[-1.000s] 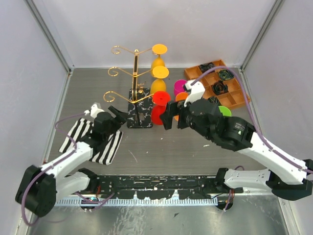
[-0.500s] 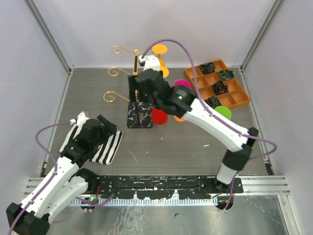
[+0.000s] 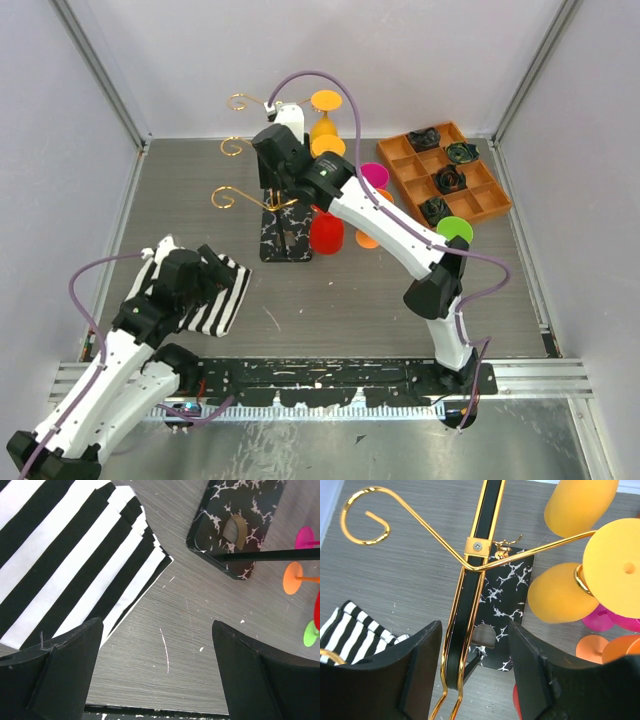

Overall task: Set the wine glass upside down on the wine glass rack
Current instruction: Adjust the wine rack at the center of the board.

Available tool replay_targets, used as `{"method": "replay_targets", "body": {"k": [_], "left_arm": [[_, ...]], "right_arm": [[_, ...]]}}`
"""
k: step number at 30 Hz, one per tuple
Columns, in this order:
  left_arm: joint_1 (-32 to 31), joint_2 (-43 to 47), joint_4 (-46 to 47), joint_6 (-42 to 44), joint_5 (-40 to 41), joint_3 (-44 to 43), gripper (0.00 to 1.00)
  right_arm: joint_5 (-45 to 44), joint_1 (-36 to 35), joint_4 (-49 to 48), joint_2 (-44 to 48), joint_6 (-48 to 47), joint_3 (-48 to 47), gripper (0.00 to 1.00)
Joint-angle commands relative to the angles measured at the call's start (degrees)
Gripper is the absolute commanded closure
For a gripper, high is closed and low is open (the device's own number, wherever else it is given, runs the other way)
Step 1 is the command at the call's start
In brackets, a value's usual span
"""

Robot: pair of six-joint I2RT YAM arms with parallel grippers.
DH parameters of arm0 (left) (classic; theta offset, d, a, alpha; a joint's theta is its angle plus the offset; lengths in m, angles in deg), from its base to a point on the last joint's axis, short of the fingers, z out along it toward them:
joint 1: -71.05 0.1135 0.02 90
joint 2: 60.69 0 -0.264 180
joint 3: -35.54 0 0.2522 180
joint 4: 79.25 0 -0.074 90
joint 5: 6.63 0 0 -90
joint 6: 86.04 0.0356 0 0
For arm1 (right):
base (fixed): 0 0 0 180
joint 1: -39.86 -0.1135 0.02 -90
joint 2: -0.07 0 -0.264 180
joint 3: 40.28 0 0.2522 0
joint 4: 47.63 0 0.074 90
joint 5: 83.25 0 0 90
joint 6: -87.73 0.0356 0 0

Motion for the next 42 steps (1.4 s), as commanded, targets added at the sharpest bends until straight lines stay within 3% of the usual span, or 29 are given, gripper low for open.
{"method": "replay_targets", "body": {"k": [1, 8, 12, 29, 42], "left_arm": [[0.2, 4.1, -2.9, 2.3, 0.9, -2.1, 0.03], [0.2, 9.5, -3.0, 2.8, 1.4, -0.6, 0.03], [0.2, 10.6, -3.5, 3.1, 1.7, -0.3, 0.03], [0.2, 10.6, -6.0, 3.1, 1.5, -1.2, 0.04], [0.2, 11.4, -6.9, 2.8, 0.7, -1.0, 0.04]], "right_arm": [[-2.2, 0.4, -0.5, -1.7, -0.8, -3.4, 0.4], [-0.8, 0.5, -0.9, -3.7, -1.3, -4.5, 0.41], [-0.6, 0.6, -0.9, -4.7, -2.6, -5.0, 0.55], [5.3, 2.7, -3.4, -5.7, -13.9, -4.9, 0.88], [14.3, 5.6, -8.3, -6.5, -31.3, -3.3, 0.94]]}}
